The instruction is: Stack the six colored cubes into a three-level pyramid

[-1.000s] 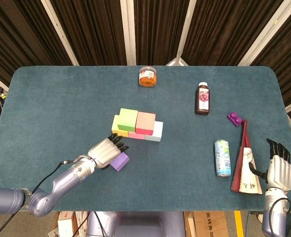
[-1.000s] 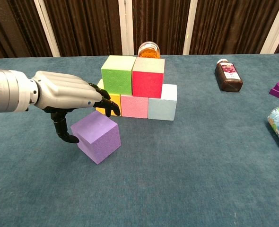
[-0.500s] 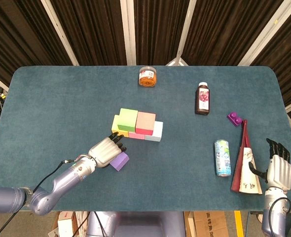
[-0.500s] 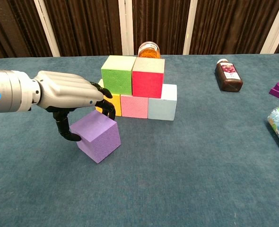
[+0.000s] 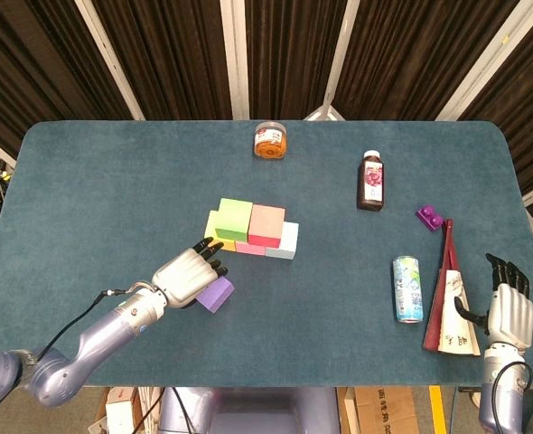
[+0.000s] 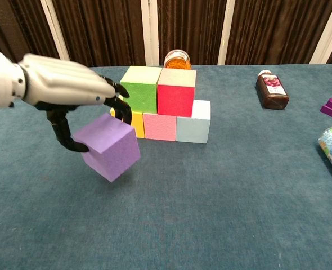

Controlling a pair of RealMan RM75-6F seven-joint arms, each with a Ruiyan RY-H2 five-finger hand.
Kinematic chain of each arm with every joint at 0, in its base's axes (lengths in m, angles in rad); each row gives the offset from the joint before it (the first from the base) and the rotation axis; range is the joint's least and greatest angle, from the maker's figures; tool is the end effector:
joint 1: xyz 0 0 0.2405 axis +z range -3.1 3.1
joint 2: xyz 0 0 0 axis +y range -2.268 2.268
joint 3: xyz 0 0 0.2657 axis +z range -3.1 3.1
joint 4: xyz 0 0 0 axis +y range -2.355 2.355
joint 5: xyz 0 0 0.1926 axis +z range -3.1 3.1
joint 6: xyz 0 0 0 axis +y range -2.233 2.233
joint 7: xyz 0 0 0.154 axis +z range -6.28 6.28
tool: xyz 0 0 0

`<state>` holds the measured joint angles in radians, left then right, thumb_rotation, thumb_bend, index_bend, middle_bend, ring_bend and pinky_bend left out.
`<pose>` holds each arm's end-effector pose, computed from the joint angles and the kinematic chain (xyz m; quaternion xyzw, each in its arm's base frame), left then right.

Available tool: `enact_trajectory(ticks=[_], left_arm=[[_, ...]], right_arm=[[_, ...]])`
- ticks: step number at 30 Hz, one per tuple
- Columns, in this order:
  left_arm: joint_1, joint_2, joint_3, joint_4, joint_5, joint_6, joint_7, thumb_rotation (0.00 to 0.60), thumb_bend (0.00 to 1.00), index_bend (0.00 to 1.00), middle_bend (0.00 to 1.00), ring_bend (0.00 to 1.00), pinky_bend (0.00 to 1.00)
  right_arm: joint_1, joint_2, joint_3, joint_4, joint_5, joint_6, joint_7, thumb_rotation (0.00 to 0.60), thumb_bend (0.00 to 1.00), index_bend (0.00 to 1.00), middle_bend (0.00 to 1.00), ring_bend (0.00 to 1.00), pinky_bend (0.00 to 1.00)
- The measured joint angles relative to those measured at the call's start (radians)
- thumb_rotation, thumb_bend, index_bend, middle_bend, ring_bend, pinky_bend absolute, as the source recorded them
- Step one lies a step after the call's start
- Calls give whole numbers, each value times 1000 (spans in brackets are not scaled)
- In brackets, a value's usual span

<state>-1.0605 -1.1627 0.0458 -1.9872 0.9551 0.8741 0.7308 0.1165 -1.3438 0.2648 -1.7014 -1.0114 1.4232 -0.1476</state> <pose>-0.0797 0.3121 0.0502 -0.8953 -0.1840 -0.2335 0.3317 -0.3270 -0.2227 0.1344 0.3931 -0.5318 0.3852 0.6436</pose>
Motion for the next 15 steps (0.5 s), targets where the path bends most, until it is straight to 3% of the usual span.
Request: enact_trajectory(ticks=[8, 15], left_arm=[[20, 128, -4, -86, 34, 41, -10, 600, 384, 266, 311, 0, 0], [17, 173, -49, -93, 11, 55, -35, 600, 383, 265, 310, 0, 0]], right_arm=[[-1, 2, -2, -5, -3, 2, 0, 600, 278, 125, 138, 0, 0], [-1, 1, -3, -4, 1, -1, 1, 600, 278, 125, 138, 0, 0]])
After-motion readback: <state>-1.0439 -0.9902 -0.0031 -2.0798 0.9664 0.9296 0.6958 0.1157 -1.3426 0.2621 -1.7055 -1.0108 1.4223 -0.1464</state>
